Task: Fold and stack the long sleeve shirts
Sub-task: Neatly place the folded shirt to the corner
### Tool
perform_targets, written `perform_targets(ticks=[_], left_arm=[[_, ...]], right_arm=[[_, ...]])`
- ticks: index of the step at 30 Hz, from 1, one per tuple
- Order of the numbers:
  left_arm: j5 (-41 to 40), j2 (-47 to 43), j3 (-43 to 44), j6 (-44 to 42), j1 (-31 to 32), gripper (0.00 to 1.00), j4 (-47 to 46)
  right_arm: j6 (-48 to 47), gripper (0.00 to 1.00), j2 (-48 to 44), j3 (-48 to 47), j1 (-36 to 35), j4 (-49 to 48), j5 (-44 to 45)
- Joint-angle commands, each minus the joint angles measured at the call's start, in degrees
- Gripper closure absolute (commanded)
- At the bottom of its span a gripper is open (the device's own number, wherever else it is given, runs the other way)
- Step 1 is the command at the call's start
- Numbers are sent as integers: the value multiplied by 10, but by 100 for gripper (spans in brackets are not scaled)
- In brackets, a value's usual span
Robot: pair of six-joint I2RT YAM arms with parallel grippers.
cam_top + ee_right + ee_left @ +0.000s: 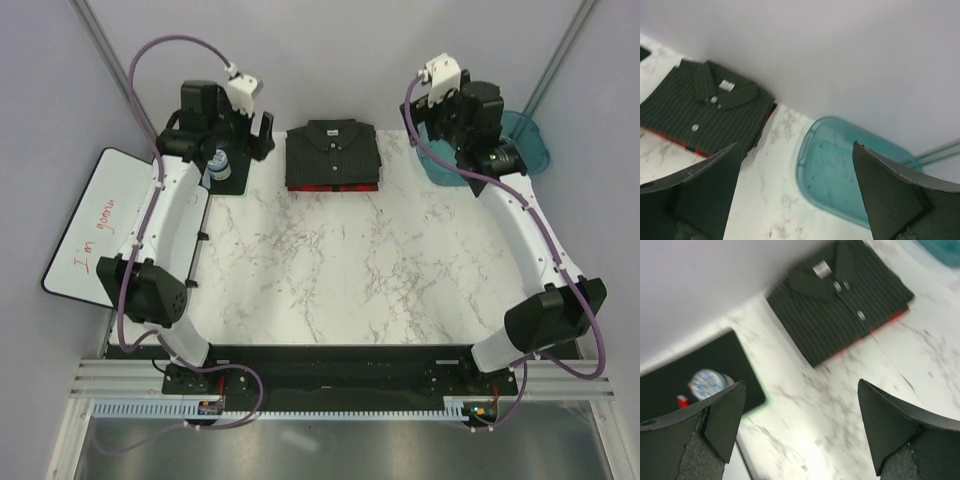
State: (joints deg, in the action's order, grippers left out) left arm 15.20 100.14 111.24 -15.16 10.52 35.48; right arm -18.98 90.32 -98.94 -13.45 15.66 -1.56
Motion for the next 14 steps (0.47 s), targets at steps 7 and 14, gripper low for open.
perform_targets(ticks=[7,14], left_arm=[[86,-150,-333,85,2,1,63],[44,-178,-456,75,16,1,9]], right_arm=[[36,2,-101,338,-15,121,-96],[31,2,-132,429,-65,110,-57]])
